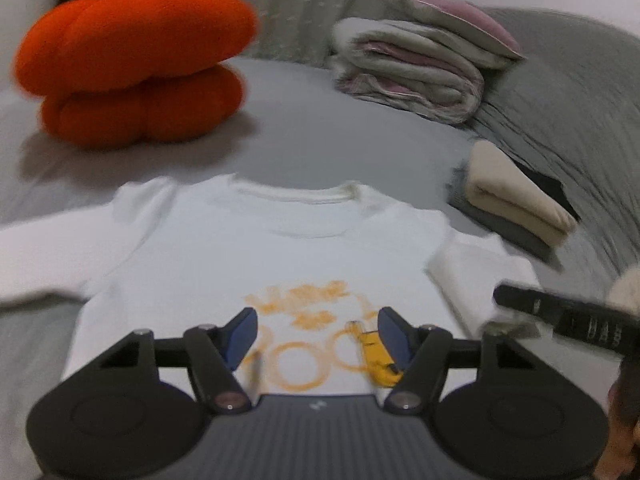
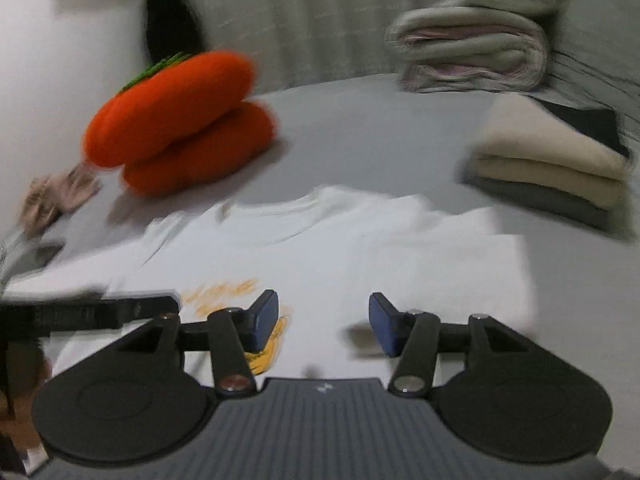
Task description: Fold clothes
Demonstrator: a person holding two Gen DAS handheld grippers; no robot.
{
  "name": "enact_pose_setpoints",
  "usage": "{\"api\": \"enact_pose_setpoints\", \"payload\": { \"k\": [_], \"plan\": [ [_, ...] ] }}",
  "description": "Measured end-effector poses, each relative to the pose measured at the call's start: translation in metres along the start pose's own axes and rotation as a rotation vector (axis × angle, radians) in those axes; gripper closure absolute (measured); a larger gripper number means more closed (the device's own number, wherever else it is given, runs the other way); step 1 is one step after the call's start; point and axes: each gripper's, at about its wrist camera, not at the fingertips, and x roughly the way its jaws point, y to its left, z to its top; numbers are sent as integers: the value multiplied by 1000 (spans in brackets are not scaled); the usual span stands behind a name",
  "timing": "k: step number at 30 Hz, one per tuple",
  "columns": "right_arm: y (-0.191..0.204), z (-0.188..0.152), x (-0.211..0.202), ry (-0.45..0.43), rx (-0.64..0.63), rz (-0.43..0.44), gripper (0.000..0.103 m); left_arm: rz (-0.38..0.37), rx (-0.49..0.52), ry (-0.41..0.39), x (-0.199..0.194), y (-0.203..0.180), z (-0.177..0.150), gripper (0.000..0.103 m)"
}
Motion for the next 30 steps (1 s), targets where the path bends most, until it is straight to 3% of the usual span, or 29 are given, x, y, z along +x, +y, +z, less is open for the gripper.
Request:
{"api": "enact_pose_setpoints", "payload": {
  "k": [7,15,18,23,26,30],
  "plan": [
    [-35,9,-14,-9,-81,-284,46,-57,246,-8,29,-81,-6,34],
    [-70,6,-30,-16,-6,-326,42,-76,476,-42,55,-160,-20,35],
    [-80,9,-33,-24,33,-313,41,-73,509,-54,63,-176,-23,37],
    [-93,13,-38,-32,98,-298,40,-56,509,-67,76,-191,-23,56],
    [-97,13,-40,-30,124,-291,40,-81,460,-63,77,-189,-20,97],
    [-99,12,-42,-28,130,-291,40,-120,319,-119,60,-167,-8,98]
  ]
}}
